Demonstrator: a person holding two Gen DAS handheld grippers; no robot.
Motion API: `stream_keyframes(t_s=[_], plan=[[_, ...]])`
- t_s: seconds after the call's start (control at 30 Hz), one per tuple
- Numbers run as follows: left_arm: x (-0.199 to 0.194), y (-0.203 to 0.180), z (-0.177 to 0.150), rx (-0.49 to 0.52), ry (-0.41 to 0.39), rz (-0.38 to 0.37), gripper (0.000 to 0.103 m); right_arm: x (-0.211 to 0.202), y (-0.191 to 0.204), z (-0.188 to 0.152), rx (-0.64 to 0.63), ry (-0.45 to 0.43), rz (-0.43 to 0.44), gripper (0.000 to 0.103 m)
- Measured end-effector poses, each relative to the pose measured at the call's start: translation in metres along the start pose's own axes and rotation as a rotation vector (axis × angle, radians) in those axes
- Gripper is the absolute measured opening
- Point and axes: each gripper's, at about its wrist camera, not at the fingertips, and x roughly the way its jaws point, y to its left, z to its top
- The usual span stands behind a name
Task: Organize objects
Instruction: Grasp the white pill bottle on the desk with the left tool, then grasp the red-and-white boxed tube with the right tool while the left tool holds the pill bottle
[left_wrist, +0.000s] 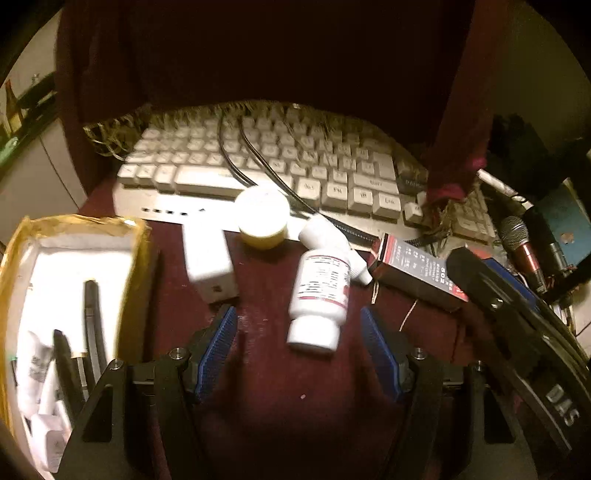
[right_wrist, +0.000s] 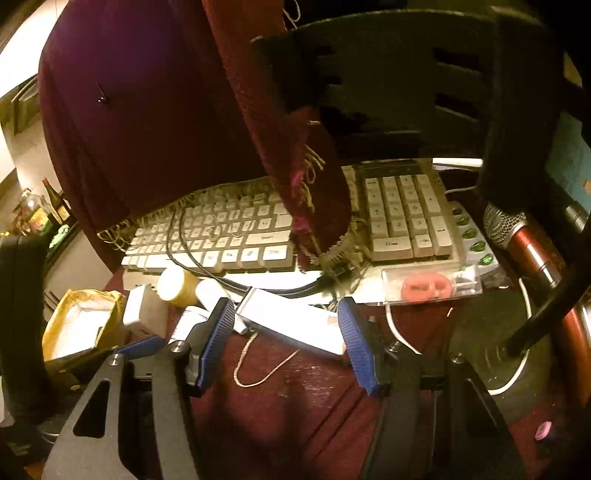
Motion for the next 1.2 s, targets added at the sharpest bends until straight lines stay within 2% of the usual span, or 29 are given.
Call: stream_keyframes(t_s=[0.13, 0.17, 0.23, 0.3, 0.47, 0.53, 0.6, 0.73, 0.83, 0.97, 1.03, 1.07, 1.13, 1.2], plan=[[0.014, -0.012, 0.004, 0.045, 0.027, 0.018, 0.034, 0.002, 0.000, 0.001, -0.024, 0.000, 0.002, 0.059], [0.016, -0.013, 0.005, 0.056, 0.037, 0.024, 0.031, 0.002, 0.000, 0.002, -0.030, 0.002, 0.025, 0.059], [0.014, -0.014, 0.000, 0.077, 0.026, 0.054, 0.031, 0.002, 0.000, 0.002, -0.037, 0.014, 0.064, 0.058], [0.009, -0.009, -0.008, 0.069, 0.022, 0.046, 0.031, 0.001, -0.003, 0.002, -0.049, 0.016, 0.073, 0.058], [-0.022, 0.018, -0.044, -0.009, 0.003, -0.034, 0.031, 0.004, 0.003, -0.004, -0.072, -0.002, 0.025, 0.058], [-0.034, 0.031, -0.060, -0.057, -0.010, -0.057, 0.031, 0.006, 0.005, -0.008, -0.080, -0.007, -0.019, 0.058], [-0.044, 0.039, -0.064, -0.085, -0.021, -0.064, 0.031, 0.009, 0.013, -0.013, -0.101, -0.008, -0.032, 0.058], [-0.059, 0.046, -0.073, -0.103, -0.044, -0.077, 0.031, 0.018, 0.027, -0.013, -0.234, -0.017, -0.110, 0.058], [-0.060, 0.048, -0.073, -0.098, -0.041, -0.081, 0.031, 0.029, 0.022, -0.011, -0.252, 0.008, -0.130, 0.058], [-0.053, 0.046, -0.072, -0.097, -0.022, -0.105, 0.031, 0.031, 0.008, -0.004, -0.215, 0.002, -0.124, 0.060], [-0.052, 0.046, -0.074, -0.102, -0.009, -0.126, 0.031, 0.039, 0.006, -0.004, -0.211, 0.052, -0.092, 0.066], [-0.052, 0.046, -0.075, -0.103, -0.009, -0.130, 0.031, 0.038, 0.006, -0.003, -0.212, 0.049, -0.093, 0.066], [-0.052, 0.045, -0.076, -0.098, -0.010, -0.126, 0.031, 0.037, 0.009, -0.004, -0.233, 0.066, -0.052, 0.068], [-0.051, 0.043, -0.077, -0.098, -0.006, -0.131, 0.031, 0.033, 0.012, -0.006, -0.252, 0.094, 0.012, 0.065]])
